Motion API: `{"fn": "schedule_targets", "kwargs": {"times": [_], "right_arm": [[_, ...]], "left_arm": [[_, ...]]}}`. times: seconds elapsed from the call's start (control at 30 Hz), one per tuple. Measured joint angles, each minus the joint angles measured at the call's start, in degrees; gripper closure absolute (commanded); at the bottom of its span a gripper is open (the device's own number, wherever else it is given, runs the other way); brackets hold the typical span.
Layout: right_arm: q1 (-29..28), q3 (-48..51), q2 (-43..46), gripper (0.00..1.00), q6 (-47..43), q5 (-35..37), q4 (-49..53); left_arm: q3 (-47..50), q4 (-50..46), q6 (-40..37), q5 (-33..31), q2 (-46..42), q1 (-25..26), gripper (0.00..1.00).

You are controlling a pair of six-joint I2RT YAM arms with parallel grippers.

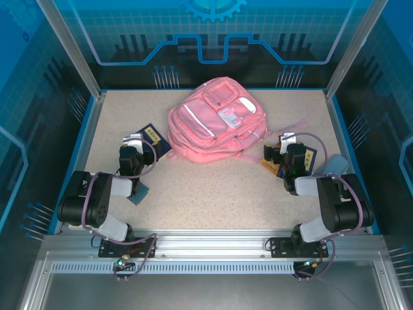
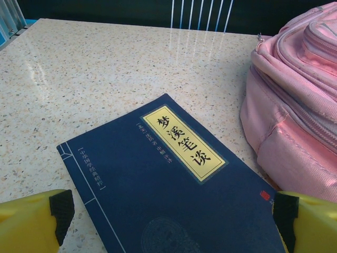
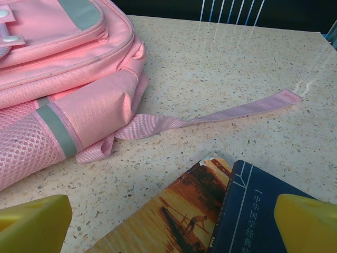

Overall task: Pack the student bag
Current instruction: Rotate the student bag at the top-center of the table.

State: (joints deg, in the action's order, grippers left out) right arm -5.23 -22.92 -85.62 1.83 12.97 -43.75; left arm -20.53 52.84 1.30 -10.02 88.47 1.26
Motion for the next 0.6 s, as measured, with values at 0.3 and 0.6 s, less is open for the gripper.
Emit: {"fn": "schedule_targets", "kwargs": {"times": [0.3,0.6], "right_arm": [[0.0,-2.2,12.0,0.00,1.2,2.9,11.9],[-1.1,-18.1,25.5,0.00,15.5,4.3,46.2]], "left_arm": [[-0.6,-8.0,0.2,-2.0,-8.8,0.0,0.01],[-13.2,-38.8,11.1,-2.6,-28.1,0.0,0.01]]}}
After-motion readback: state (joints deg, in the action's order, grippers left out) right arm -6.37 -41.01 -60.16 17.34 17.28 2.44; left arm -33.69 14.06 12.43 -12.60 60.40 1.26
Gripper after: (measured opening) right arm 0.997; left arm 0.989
